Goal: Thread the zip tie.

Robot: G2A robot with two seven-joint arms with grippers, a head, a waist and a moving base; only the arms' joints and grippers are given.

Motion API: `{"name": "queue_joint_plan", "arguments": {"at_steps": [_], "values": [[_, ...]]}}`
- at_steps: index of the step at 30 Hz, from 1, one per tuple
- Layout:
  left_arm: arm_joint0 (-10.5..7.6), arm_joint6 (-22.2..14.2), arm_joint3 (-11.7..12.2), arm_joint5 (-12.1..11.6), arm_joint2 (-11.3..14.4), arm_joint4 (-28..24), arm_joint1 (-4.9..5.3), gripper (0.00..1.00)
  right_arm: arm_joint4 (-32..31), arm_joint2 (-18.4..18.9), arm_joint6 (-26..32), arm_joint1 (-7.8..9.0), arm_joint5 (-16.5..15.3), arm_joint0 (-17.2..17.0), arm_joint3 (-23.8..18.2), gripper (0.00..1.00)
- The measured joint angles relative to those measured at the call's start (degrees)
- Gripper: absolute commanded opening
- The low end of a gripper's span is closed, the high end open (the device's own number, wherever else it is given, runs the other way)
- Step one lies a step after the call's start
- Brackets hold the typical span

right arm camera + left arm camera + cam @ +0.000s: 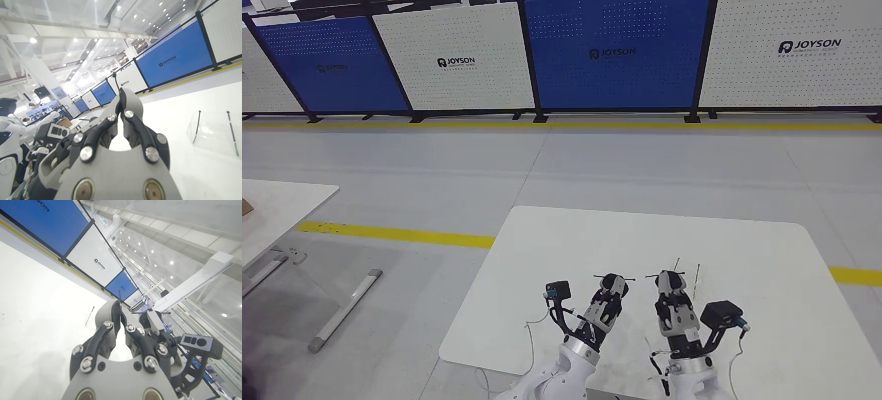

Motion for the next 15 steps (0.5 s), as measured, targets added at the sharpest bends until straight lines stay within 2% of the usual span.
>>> {"name": "queue_joint_plan", "arguments": {"at_steps": [15], "values": [[0.0,0.0,0.0,0.0,0.0,0.0,0.0,0.0,-0.32,-0.63,0.69,-0.17,-0.17,-0.12,0.2,0.0]]}}
